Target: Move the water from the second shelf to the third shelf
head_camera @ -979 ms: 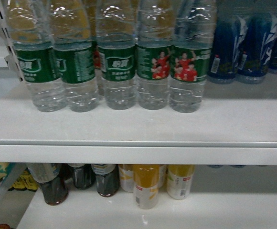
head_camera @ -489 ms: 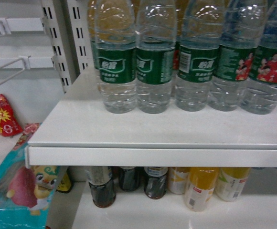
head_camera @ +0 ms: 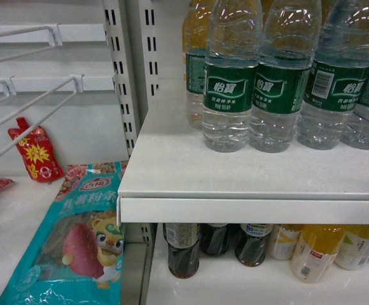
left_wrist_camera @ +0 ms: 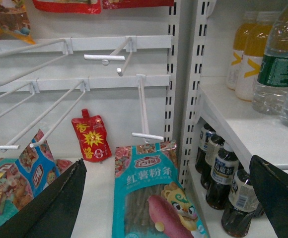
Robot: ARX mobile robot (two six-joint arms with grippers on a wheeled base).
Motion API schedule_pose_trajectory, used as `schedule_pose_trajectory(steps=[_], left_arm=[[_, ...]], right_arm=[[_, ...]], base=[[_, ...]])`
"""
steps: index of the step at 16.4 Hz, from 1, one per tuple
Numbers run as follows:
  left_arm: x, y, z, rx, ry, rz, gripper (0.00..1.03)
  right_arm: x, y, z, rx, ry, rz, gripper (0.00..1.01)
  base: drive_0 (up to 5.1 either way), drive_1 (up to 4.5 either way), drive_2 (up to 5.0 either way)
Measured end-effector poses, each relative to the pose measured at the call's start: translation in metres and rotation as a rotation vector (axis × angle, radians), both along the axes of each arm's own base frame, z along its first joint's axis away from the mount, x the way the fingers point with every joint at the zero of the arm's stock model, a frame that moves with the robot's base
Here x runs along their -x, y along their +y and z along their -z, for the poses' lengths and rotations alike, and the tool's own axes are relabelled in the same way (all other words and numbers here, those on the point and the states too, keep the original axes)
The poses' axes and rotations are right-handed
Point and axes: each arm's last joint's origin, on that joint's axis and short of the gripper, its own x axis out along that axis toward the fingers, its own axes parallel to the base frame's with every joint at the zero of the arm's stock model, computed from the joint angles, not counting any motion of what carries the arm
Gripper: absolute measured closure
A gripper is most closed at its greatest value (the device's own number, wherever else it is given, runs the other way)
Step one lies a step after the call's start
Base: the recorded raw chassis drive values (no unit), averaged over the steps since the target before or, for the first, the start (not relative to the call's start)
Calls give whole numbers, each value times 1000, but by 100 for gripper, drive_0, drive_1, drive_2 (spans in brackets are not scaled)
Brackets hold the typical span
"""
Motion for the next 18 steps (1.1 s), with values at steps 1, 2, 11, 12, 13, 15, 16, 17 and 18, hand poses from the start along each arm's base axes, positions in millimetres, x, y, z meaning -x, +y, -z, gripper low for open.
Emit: schedule_pose_trajectory(steps=[1, 2, 11, 12, 13, 15, 16, 17, 18], left_arm=[[0, 0, 0, 0, 0, 1, 5], [0, 0, 0, 0, -1, 3, 5], [0, 0, 0, 0, -1, 2, 5], [0, 0, 0, 0, -1, 3, 5], [0, 0, 0, 0, -2, 3, 5], [0, 0, 0, 0, -1, 3, 5], [0, 0, 0, 0, -1, 3, 5], [0, 0, 0, 0, -1, 3, 5], [0, 0, 0, 0, -1, 3, 5]], right_arm=[[0, 0, -1, 0, -5, 3, 61], [0, 0, -1, -1, -6, 1, 61], [-27, 6, -6, -134, 37, -24, 61], [-36, 11, -8, -142, 34, -40, 61], [-45, 16, -8, -143, 33, -53, 61], [-63, 25, -4, -136, 59, -71, 61], [-71, 28, -1, -129, 72, -70, 61], [-79, 31, 0, -117, 73, -65, 61], [-87, 33, -2, -108, 72, -60, 61]], base=[[0, 0, 0], [0, 0, 0], [0, 0, 0], [0, 0, 0], [0, 0, 0], [0, 0, 0], [0, 0, 0], [0, 0, 0], [0, 0, 0]])
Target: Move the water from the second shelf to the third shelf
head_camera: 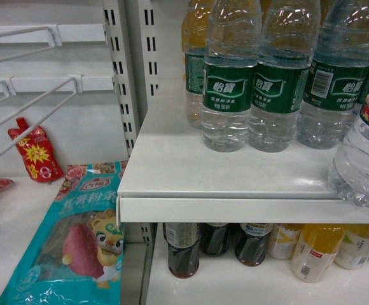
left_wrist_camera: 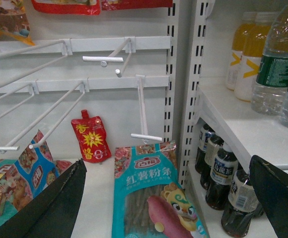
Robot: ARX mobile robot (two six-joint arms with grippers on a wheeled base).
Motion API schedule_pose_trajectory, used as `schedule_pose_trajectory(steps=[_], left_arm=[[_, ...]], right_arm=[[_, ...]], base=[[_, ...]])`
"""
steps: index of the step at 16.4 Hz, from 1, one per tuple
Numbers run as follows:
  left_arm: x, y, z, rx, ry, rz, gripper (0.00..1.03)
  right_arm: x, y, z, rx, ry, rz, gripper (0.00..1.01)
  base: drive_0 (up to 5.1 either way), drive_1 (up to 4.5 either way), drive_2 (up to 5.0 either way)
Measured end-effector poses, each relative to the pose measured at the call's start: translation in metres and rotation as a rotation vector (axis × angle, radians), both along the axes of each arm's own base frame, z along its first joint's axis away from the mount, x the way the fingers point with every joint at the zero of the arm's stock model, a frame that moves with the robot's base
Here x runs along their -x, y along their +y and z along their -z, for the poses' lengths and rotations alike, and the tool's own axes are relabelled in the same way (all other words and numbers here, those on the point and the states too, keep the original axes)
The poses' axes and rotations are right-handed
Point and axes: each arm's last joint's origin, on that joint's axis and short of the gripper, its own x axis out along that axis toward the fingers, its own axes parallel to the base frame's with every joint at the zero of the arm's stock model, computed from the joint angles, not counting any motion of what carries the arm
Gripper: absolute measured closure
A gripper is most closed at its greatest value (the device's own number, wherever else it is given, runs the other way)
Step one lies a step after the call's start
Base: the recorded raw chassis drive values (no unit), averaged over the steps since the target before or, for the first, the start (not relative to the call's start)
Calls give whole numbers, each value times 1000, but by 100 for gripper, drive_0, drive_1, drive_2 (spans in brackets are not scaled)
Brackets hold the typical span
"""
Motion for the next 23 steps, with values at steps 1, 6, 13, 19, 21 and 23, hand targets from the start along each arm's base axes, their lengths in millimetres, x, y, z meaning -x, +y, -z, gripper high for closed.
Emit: schedule_pose_trajectory(steps=[1, 6, 13, 19, 21, 23], left_arm=[[0, 0, 0, 0, 0, 0, 5], [0, 0, 0, 0, 0, 0, 5], [0, 0, 0, 0, 0, 0, 5], [0, 0, 0, 0, 0, 0, 5], [0, 0, 0, 0, 0, 0, 5], [0, 0, 0, 0, 0, 0, 5]], right_arm=[[-8, 2, -3, 14, -10, 3, 61], [-38, 4, -1, 42, 22, 25, 61], [-63, 4, -1, 45, 47, 42, 61], [-71, 6, 3, 48, 54, 45, 48], [-76, 7, 2, 46, 47, 44, 28], [-76, 7, 2, 46, 45, 45, 11]], base=[[0, 0, 0], [0, 0, 0], [0, 0, 0], [0, 0, 0], [0, 0, 0], [0, 0, 0]])
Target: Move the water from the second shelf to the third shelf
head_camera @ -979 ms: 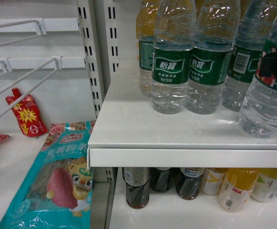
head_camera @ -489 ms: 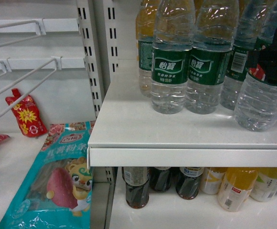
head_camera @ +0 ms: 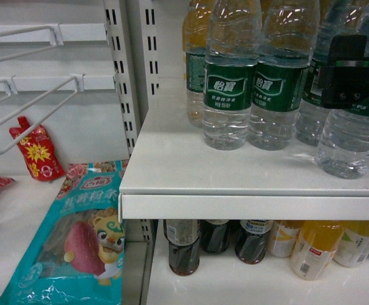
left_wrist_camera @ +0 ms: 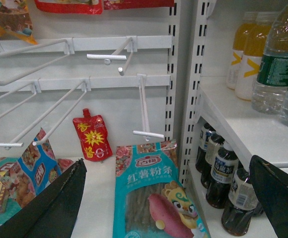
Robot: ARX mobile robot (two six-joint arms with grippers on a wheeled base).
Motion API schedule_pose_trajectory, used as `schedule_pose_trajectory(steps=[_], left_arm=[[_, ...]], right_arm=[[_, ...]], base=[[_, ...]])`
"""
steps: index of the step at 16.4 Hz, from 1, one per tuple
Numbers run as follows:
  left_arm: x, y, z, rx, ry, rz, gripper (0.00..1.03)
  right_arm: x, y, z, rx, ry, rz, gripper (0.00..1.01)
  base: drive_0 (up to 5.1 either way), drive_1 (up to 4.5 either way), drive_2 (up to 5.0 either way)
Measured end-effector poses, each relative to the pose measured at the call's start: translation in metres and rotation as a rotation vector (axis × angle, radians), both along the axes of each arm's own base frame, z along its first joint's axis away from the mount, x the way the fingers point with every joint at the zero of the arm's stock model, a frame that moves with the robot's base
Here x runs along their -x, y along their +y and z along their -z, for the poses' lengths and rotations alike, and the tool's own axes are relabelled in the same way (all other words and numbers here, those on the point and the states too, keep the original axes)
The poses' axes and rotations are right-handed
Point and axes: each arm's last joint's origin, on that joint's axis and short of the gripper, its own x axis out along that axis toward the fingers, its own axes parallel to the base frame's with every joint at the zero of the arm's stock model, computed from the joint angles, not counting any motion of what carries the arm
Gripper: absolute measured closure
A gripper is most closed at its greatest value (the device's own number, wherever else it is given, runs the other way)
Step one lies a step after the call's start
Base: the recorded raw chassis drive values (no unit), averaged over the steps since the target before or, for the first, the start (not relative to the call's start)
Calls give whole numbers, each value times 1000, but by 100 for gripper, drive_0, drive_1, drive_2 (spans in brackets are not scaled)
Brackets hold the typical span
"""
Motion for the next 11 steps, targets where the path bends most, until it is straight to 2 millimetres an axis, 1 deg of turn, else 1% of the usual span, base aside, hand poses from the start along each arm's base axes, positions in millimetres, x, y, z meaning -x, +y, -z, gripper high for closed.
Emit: schedule_pose_trajectory(steps=[1, 2, 3, 8, 11], left_arm=[[0, 0, 0, 0, 0, 0, 5], [0, 0, 0, 0, 0, 0, 5], [0, 0, 0, 0, 0, 0, 5], [0, 0, 0, 0, 0, 0, 5], [0, 0, 0, 0, 0, 0, 5]], right_arm=[[0, 0, 0, -1, -1, 0, 4], [0, 0, -1, -1, -3, 1, 1], [1, -2, -2, -3, -4, 2, 4], [16, -8, -9, -13, -3, -1, 3], [33, -12, -10, -16, 12, -18, 3]], base=[[0, 0, 0], [0, 0, 0], [0, 0, 0], [0, 0, 0], [0, 0, 0]])
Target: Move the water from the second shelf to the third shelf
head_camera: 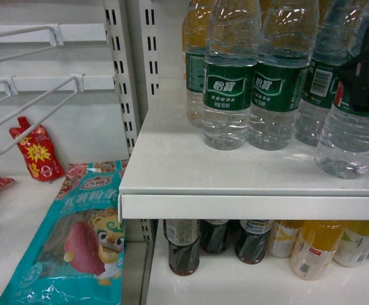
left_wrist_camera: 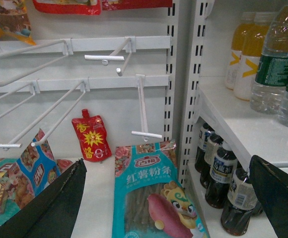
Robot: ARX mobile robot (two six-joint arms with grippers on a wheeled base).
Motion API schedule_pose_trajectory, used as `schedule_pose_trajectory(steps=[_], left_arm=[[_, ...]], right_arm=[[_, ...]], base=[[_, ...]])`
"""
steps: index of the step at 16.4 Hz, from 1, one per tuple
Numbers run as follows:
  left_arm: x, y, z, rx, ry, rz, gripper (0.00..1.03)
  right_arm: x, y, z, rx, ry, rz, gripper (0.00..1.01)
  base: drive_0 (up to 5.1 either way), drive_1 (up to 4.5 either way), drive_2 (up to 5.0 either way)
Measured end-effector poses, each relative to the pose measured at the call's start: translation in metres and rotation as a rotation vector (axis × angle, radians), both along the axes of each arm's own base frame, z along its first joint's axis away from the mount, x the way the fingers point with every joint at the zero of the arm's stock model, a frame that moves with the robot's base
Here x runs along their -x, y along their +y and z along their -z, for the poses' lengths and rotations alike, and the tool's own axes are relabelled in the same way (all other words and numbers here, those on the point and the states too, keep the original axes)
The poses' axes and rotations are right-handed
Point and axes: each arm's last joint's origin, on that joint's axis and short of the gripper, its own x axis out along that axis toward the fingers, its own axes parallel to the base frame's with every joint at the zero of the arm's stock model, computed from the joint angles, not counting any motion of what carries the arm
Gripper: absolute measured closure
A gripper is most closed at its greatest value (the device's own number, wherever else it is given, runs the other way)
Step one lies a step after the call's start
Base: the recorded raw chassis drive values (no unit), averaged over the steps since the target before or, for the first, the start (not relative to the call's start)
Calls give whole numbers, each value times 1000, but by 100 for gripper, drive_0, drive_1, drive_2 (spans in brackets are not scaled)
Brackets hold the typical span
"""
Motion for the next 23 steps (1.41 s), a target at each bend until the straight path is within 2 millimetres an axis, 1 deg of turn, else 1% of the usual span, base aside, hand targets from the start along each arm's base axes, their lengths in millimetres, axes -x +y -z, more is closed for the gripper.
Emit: schedule_pose_trajectory(steps=[2, 6, 7, 8, 10, 11, 13, 14, 15, 16, 18, 20, 23], left_arm=[[0, 0, 0, 0, 0, 0, 5], [0, 0, 0, 0, 0, 0, 5], [0, 0, 0, 0, 0, 0, 5], [0, 0, 0, 0, 0, 0, 5], [0, 0, 0, 0, 0, 0, 5], [0, 0, 0, 0, 0, 0, 5], [0, 0, 0, 0, 0, 0, 5], [0, 0, 0, 0, 0, 0, 5], [0, 0, 0, 0, 0, 1, 5], [0, 0, 0, 0, 0, -1, 5], [0, 0, 0, 0, 0, 0, 5], [0, 0, 0, 0, 0, 0, 5], [0, 0, 0, 0, 0, 0, 5]], right_arm=[[17, -3, -4, -1, 1, -9, 3], [64, -11, -12, -10, -17, -36, 3], [79, -13, -15, -11, -102, -11, 7], [97, -21, -16, 18, -210, 66, 19], [136, -41, -2, 60, -185, 113, 47], [148, -43, -2, 64, -197, 110, 60], [163, -46, -8, 54, -281, 95, 84], [165, -50, 1, 57, -263, 89, 99], [166, -57, 11, 66, -238, 99, 99], [168, -60, 16, 68, -234, 123, 99], [172, -58, 16, 64, -265, 99, 99], [174, -58, 26, 65, -243, 98, 99], [178, -58, 28, 64, -259, 99, 99]], base=[[0, 0, 0], [0, 0, 0], [0, 0, 0], [0, 0, 0], [0, 0, 0], [0, 0, 0], [0, 0, 0], [0, 0, 0], [0, 0, 0], [0, 0, 0], [0, 0, 0], [0, 0, 0], [0, 0, 0]])
